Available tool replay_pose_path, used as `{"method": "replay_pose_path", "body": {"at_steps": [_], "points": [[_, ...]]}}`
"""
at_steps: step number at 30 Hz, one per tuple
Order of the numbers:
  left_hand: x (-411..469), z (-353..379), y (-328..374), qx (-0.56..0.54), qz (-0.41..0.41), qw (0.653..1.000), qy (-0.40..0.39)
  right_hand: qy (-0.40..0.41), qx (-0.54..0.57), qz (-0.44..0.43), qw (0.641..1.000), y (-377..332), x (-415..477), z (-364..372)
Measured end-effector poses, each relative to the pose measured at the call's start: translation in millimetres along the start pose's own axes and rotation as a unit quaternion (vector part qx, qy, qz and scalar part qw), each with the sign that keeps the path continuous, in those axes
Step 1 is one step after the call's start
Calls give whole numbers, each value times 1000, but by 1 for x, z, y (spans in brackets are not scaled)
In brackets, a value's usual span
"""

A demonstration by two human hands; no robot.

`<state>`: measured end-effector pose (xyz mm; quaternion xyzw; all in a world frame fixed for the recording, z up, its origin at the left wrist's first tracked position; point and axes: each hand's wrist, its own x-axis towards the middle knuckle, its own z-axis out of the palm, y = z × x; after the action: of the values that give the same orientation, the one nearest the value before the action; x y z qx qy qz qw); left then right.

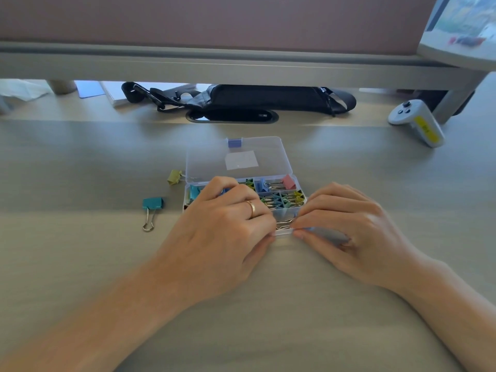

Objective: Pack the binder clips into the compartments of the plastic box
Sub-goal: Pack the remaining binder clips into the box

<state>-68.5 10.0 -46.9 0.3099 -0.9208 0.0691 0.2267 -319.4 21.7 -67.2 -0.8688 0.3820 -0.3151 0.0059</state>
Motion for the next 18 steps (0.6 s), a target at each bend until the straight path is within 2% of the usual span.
{"method": "replay_pose_path", "body": {"at_steps": [9,18], "points": [[5,-2,2,35,28,999,9,-15,-10,-6,1000,-1,1,-1],[6,-5,-1,-3,11,1000,-15,-8,-5,-5,1000,-1,0,-1]]}}
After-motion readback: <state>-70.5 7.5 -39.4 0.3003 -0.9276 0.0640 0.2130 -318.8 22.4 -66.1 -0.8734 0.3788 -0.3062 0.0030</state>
